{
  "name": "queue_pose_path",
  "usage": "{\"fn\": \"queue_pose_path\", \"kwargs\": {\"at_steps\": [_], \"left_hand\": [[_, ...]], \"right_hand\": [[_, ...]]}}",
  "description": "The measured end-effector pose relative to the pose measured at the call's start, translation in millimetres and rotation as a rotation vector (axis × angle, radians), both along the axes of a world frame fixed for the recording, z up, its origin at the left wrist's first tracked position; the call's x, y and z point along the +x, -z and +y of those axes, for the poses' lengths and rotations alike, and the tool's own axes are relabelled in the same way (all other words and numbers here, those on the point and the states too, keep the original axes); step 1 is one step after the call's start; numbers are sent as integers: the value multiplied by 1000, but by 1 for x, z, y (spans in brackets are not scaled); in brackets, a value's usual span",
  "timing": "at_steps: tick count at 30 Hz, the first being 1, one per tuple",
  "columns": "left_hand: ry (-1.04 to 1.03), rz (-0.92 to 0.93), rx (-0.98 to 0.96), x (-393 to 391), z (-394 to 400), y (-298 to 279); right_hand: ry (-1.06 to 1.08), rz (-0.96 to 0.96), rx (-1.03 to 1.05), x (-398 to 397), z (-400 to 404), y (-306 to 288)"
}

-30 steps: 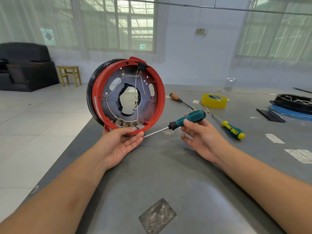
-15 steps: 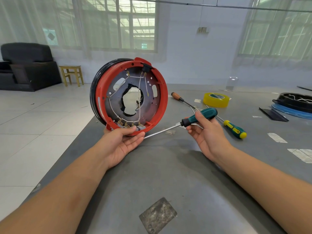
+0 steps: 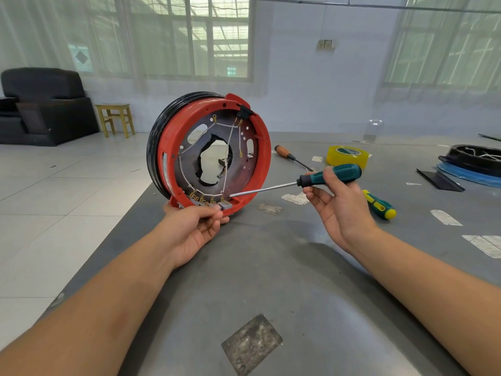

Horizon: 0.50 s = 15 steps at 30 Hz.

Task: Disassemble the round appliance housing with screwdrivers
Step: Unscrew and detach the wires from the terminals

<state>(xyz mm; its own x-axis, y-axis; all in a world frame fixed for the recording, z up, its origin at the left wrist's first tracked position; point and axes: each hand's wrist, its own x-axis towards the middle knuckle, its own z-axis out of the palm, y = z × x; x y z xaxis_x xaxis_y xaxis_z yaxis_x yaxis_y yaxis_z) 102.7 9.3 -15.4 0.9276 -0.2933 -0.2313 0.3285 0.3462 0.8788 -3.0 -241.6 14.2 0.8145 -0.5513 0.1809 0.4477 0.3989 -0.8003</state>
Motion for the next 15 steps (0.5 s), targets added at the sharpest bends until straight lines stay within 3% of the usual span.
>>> {"fn": "queue_pose_path", "kwargs": {"at_steps": [15], "left_hand": [[-47, -89, 22, -2, -4, 0]], "right_hand": [[35, 23, -98, 2, 3, -2]]}}
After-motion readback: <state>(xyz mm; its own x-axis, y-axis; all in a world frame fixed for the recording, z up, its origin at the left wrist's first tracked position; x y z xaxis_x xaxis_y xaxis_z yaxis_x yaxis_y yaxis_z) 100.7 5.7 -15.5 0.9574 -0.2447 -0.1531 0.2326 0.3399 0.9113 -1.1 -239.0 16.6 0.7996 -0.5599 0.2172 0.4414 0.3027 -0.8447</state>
